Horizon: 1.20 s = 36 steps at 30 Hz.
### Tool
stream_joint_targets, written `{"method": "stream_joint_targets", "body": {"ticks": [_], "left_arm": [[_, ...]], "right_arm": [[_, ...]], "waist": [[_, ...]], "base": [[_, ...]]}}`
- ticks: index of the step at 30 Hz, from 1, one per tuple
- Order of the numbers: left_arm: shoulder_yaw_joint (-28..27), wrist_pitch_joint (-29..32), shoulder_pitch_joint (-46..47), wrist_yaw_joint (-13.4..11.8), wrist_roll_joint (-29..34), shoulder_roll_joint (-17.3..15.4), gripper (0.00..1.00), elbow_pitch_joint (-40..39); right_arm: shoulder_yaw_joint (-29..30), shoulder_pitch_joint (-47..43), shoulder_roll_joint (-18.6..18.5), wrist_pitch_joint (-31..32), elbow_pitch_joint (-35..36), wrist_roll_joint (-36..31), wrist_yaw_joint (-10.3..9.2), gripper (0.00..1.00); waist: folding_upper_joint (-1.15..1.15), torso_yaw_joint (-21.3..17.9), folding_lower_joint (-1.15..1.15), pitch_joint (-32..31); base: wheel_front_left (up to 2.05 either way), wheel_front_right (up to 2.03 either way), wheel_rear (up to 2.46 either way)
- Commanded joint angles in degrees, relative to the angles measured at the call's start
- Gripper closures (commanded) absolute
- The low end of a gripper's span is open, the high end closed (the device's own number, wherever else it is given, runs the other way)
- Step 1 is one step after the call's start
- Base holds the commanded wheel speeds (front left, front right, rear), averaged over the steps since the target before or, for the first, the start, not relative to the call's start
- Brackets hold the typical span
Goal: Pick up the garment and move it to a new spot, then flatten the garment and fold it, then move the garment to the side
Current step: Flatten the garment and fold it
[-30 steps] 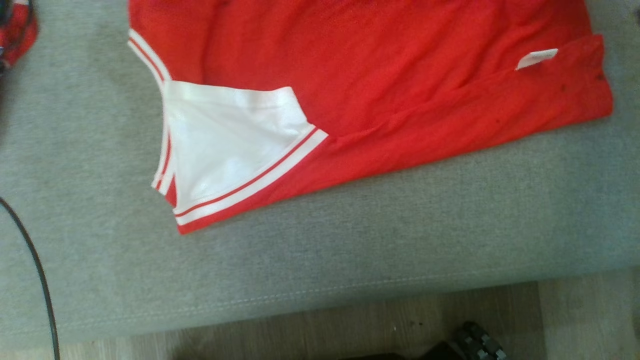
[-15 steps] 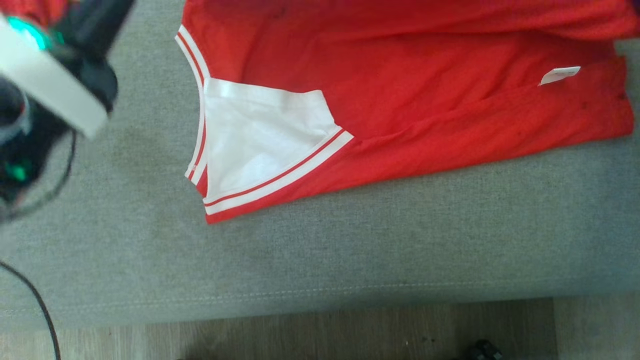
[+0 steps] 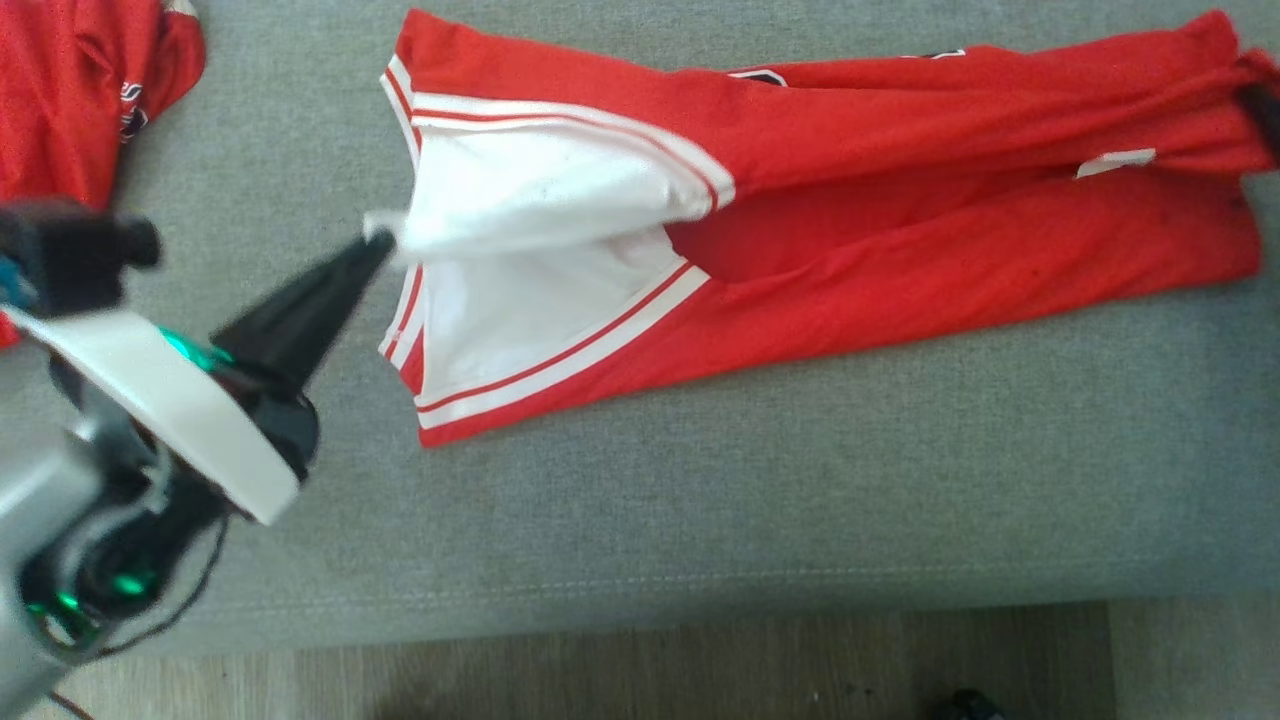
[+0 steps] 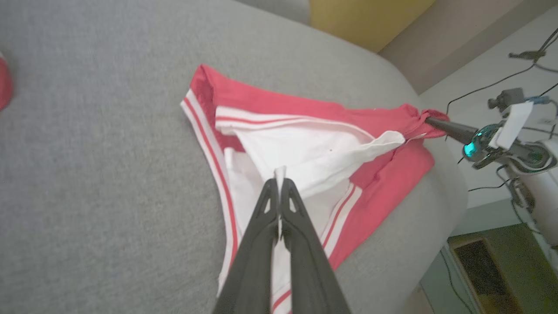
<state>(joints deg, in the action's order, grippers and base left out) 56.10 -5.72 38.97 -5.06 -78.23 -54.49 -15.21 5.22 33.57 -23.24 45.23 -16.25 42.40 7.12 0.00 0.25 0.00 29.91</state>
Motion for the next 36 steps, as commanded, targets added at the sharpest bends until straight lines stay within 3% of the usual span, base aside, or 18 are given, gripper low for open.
{"method": "stream_joint_targets", "body": {"ticks": [1, 2, 3, 4, 5, 6, 9, 13, 17, 20, 24, 29, 36], "left_arm": [[-2.14, -0.75, 0.85, -0.60, 1.82, -1.91, 1.00, -0.33], [-1.49, -1.16, 0.62, -1.12, 2.90, -1.02, 1.00, 0.59], [-1.01, -1.85, 0.35, -1.59, 3.64, 0.25, 1.00, 1.69], [-0.76, -2.78, 0.03, -2.25, 4.07, 1.70, 0.70, 2.94], [-0.49, -3.72, -0.25, -2.81, 4.56, 3.12, 0.06, 4.08], [0.08, -4.32, -0.55, -3.07, 5.26, 4.39, 0.00, 5.01], [0.71, -6.83, -1.83, -5.31, 7.80, 7.89, 0.00, 7.67], [-0.14, -9.03, -4.51, -11.49, 15.81, 11.72, 0.00, 11.17], [-6.27, -9.24, -9.95, -16.56, 25.36, 18.68, 0.00, 10.93], [-11.17, -9.26, -15.37, -18.32, 33.31, 23.87, 0.00, 10.41], [-17.05, -9.27, -22.07, -19.17, 43.74, 29.81, 0.00, 9.20], [-21.89, -9.27, -28.24, -19.16, 55.48, 34.20, 0.00, 8.11], [-24.40, -9.27, -32.48, -15.81, 61.56, 38.33, 0.00, 8.87]], "right_arm": [[-0.62, -0.99, -0.48, -0.70, 2.34, -0.81, 0.36, 1.00], [-0.72, -1.26, -0.11, -1.26, 2.18, -1.23, 0.36, 0.97], [-0.72, -1.50, 0.36, -1.82, 1.85, -1.68, 0.36, 0.69], [-0.59, -1.67, 0.85, -2.63, 1.57, -2.09, 0.36, 0.18], [-0.25, -1.75, 1.35, -3.77, 1.35, -2.50, 0.36, 0.00], [0.03, -1.90, 1.82, -4.99, 1.24, -2.86, 0.36, 0.00], [0.80, -3.43, 2.50, -9.30, 2.21, -4.10, 0.36, 0.00], [1.86, -7.89, 4.40, -15.70, 4.30, -6.42, 0.36, 0.00], [2.36, -13.08, 7.38, -22.19, 5.06, -10.40, 0.36, 0.00], [3.37, -17.15, 9.90, -25.08, 5.53, -11.43, 0.36, 0.00], [5.87, -21.98, 12.42, -27.56, 7.67, -12.40, 0.36, 0.00], [8.65, -23.04, 14.70, -29.02, 9.40, -13.48, 0.36, 0.00], [11.34, -17.82, 15.24, -27.81, 3.65, -14.67, 0.36, 0.00]], "waist": [[0.00, 0.01, 0.00, 0.08], [0.00, 0.02, 0.00, 0.08], [0.00, 0.03, 0.00, 0.00], [0.00, 0.05, 0.00, -0.17], [0.00, 0.06, 0.00, -0.38], [0.00, 0.08, 0.00, -0.69], [0.00, 0.17, 0.00, -1.96], [0.00, -0.11, 0.00, -4.18], [0.00, 0.27, 0.00, -6.72], [0.00, 1.09, 0.00, -8.80], [0.00, 2.28, 0.00, -11.18], [0.00, 3.37, 0.00, -13.06], [0.00, 5.97, 0.00, -14.91]], "base": [[0.00, 0.00, 0.00], [0.00, 0.00, 0.00], [0.00, 0.00, 0.00], [0.00, 0.00, 0.00], [0.00, 0.00, 0.00], [0.00, 0.00, 0.00], [0.00, 0.00, 0.00], [0.00, 0.00, 0.00], [0.00, 0.00, 0.00], [0.00, 0.00, 0.00], [0.00, 0.00, 0.00], [0.00, 0.00, 0.00], [0.00, 0.00, 0.00]]}}
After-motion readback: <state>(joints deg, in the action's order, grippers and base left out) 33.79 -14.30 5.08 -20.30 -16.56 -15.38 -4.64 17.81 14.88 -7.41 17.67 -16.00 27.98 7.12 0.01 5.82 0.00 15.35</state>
